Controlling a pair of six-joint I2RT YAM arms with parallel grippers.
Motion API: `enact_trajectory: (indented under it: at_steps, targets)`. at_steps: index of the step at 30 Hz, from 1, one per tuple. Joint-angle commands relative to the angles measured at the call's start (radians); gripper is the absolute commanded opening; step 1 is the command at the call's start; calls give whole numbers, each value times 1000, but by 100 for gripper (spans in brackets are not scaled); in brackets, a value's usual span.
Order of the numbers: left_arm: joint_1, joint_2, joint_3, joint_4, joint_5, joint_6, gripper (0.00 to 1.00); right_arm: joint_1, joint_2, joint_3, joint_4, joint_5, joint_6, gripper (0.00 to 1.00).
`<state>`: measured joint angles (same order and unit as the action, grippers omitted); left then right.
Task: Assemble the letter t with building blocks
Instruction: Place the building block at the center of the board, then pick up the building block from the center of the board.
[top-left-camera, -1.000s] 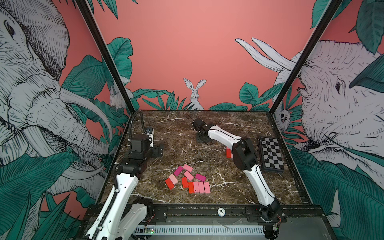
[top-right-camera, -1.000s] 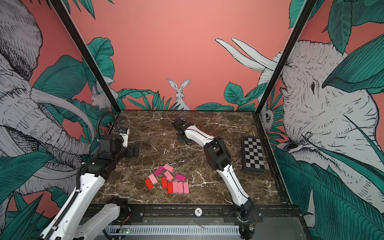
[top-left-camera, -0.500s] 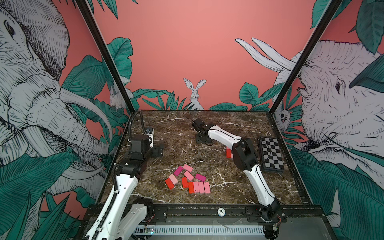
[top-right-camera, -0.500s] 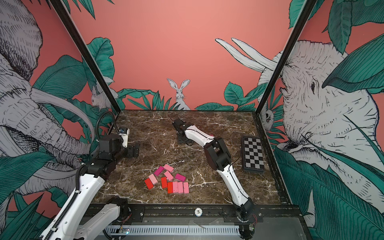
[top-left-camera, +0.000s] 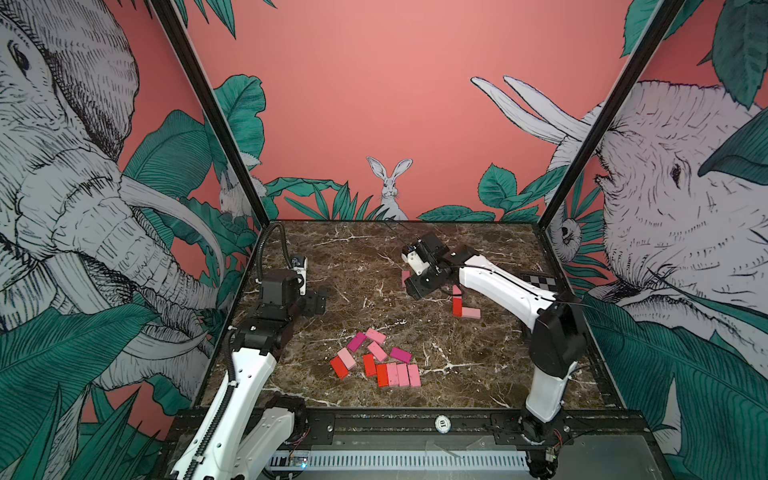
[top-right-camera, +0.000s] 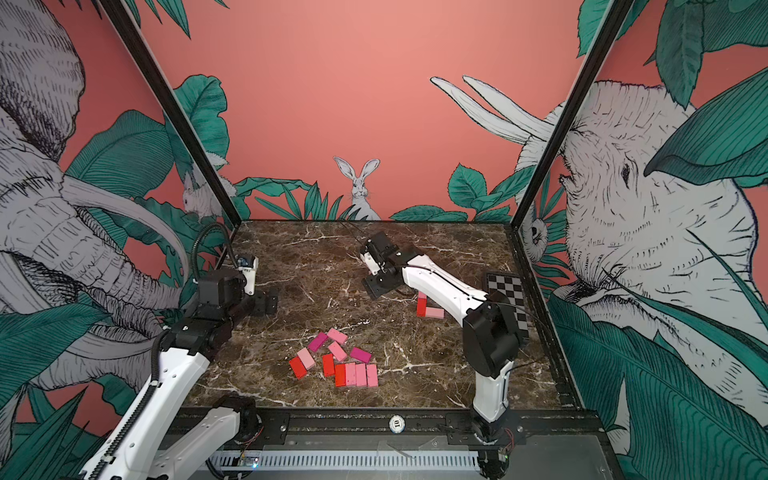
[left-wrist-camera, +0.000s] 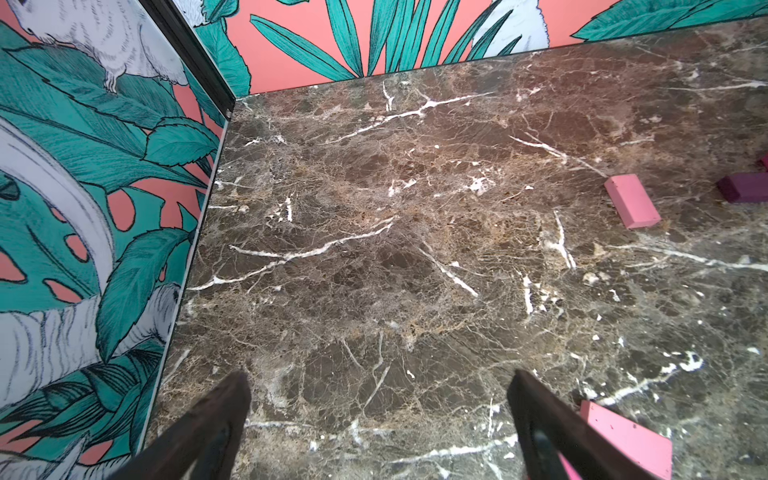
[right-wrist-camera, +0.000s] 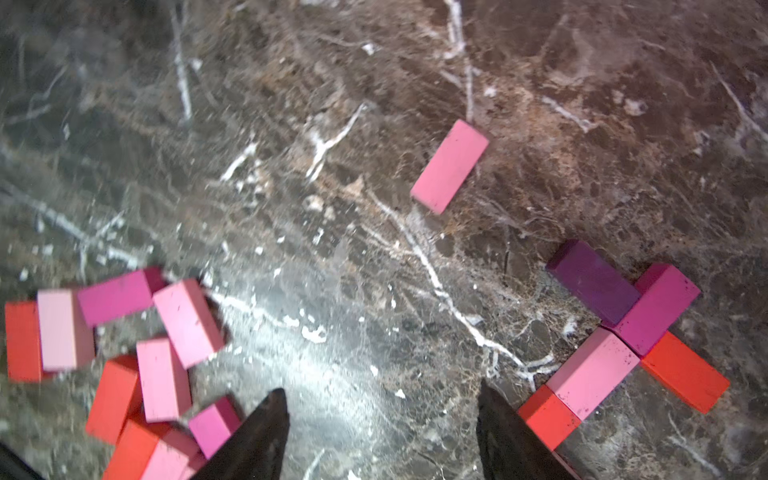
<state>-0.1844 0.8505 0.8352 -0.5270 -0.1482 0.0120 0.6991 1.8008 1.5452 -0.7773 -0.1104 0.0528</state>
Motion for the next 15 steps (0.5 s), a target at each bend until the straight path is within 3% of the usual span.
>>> enact_trajectory:
  at_steps: [1,10,15]
  targets:
    - [0,-20,-1,-5,-31,11,99,45,-52,-107,-46,-82,-162,67]
    - [2,-23,-5,-1,-35,15,99,159,-92,-293,4,-146,-118,53]
    - [2,-22,-3,-1,-31,14,99,215,-53,-320,40,-118,-108,50]
